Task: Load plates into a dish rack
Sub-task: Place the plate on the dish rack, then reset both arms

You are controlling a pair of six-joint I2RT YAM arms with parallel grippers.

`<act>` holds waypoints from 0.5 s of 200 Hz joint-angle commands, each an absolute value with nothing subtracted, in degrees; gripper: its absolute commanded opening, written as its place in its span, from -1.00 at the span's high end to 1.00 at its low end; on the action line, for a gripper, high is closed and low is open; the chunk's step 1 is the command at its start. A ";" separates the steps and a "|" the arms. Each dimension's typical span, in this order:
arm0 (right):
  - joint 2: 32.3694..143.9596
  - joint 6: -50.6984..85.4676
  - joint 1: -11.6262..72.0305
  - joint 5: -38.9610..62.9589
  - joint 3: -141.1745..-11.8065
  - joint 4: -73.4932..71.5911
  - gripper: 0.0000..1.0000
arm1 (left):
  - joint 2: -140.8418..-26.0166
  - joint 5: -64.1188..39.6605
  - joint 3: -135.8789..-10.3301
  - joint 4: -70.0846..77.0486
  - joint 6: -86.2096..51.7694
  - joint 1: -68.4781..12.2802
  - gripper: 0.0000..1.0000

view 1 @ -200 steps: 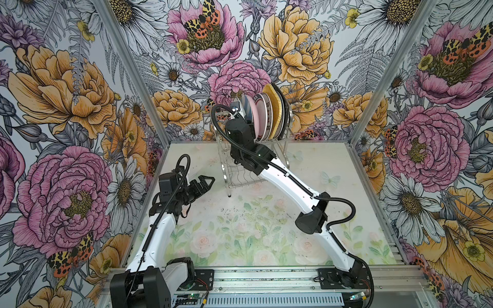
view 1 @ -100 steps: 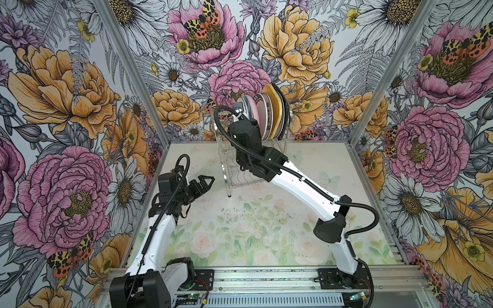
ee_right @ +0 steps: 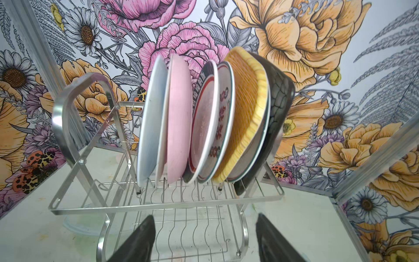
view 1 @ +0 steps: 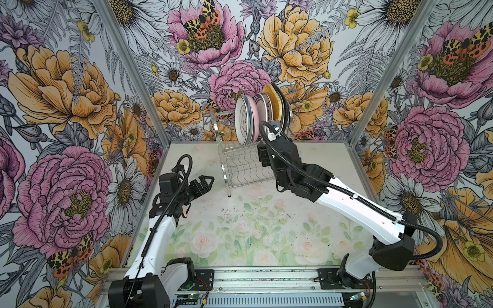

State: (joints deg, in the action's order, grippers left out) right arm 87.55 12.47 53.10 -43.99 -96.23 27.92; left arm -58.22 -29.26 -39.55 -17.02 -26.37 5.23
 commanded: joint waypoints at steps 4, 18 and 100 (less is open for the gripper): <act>82.66 18.54 48.69 -36.69 -89.64 29.93 -0.43 | -58.27 -24.91 -42.21 -16.90 -22.76 4.01 -0.97; 80.56 19.61 45.90 -33.58 -85.43 29.88 -0.44 | -58.57 -23.14 -42.60 -16.87 -21.47 3.53 -0.97; 75.73 16.27 28.11 -19.79 -67.61 21.36 -0.58 | -60.30 -12.01 -41.74 -12.05 -16.23 2.87 -0.97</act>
State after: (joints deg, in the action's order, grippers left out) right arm 78.15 17.80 31.90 -25.54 -71.22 26.92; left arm -59.40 -17.52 -41.60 -16.08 -19.44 3.16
